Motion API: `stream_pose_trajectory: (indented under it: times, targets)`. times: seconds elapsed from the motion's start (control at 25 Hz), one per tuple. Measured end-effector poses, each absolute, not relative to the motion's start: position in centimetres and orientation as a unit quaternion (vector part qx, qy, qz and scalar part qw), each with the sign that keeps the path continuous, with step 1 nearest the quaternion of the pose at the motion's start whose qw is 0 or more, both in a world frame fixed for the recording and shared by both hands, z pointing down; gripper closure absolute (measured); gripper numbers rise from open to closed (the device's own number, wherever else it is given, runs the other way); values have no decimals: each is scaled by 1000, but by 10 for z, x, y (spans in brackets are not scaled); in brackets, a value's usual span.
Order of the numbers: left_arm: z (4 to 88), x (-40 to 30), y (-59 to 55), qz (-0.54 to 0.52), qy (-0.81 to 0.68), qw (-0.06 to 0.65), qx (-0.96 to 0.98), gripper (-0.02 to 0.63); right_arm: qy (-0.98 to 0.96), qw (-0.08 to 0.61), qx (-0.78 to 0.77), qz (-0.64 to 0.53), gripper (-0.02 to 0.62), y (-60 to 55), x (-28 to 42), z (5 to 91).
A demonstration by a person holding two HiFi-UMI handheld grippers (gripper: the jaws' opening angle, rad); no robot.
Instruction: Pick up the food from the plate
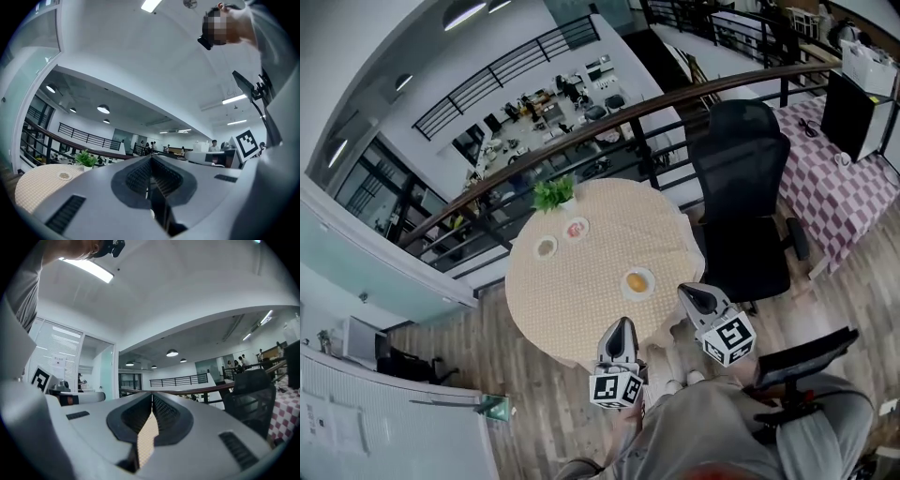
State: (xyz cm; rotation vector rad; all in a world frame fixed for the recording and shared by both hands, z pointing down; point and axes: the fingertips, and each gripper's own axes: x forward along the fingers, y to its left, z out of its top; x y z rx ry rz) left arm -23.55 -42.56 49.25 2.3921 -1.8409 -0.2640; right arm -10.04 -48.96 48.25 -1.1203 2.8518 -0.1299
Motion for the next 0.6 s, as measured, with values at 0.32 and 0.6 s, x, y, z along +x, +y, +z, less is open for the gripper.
stream_pose_trajectory:
  times: [0.32, 0.6]
  targets:
    - [501, -251, -418, -95, -599, 69, 792, 595, 936, 10, -352, -21, 578, -475, -131, 487]
    - [500, -268, -416, -92, -595, 62, 796, 595, 943, 9, -334, -4, 578, -470, -164, 477]
